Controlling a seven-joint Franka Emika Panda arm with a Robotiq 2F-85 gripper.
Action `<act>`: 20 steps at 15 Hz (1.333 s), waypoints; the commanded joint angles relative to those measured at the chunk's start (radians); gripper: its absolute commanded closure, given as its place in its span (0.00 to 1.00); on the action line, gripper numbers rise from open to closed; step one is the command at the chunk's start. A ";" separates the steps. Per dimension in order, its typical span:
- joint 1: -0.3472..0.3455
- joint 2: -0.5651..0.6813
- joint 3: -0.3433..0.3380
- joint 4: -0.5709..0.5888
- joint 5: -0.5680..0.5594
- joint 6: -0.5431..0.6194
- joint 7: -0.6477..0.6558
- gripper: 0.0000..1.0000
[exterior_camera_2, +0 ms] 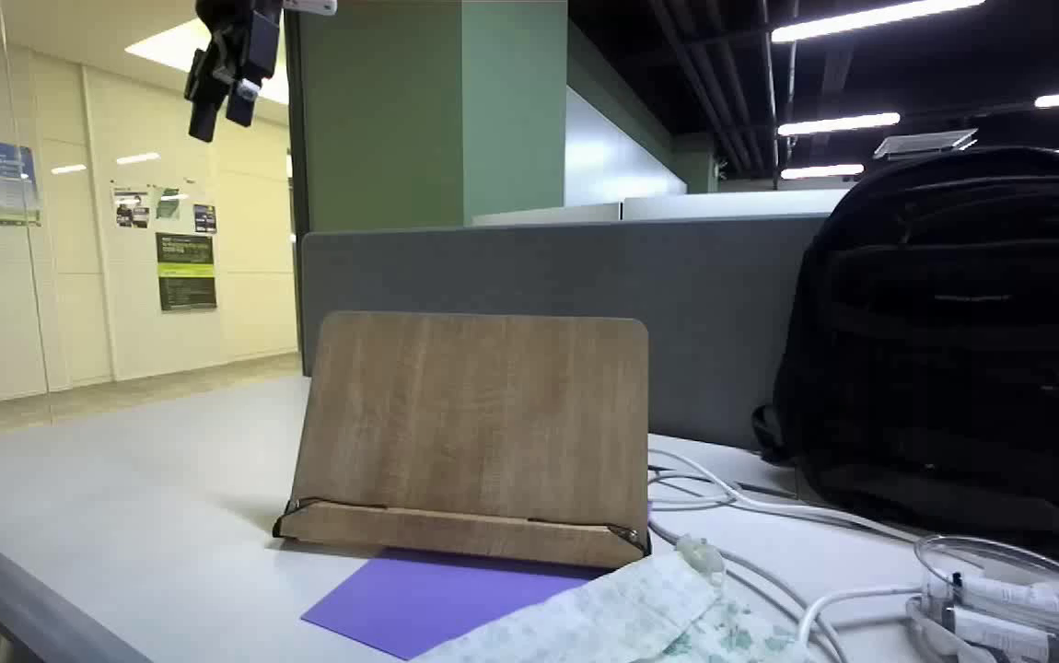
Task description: Hang the white cloth on the wooden board
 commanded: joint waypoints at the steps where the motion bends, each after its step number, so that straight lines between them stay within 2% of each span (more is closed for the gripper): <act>1: 0.020 0.003 -0.019 0.002 -0.003 0.001 0.003 0.00; 9: 0.020 0.000 -0.018 0.002 -0.003 0.003 0.003 0.00; 12: 0.021 -0.005 -0.027 -0.021 0.012 0.041 -0.002 0.00; 17: -0.005 -0.024 -0.081 -0.138 0.018 0.161 -0.043 0.00; 20: -0.020 -0.057 -0.115 -0.248 0.001 0.225 -0.064 0.00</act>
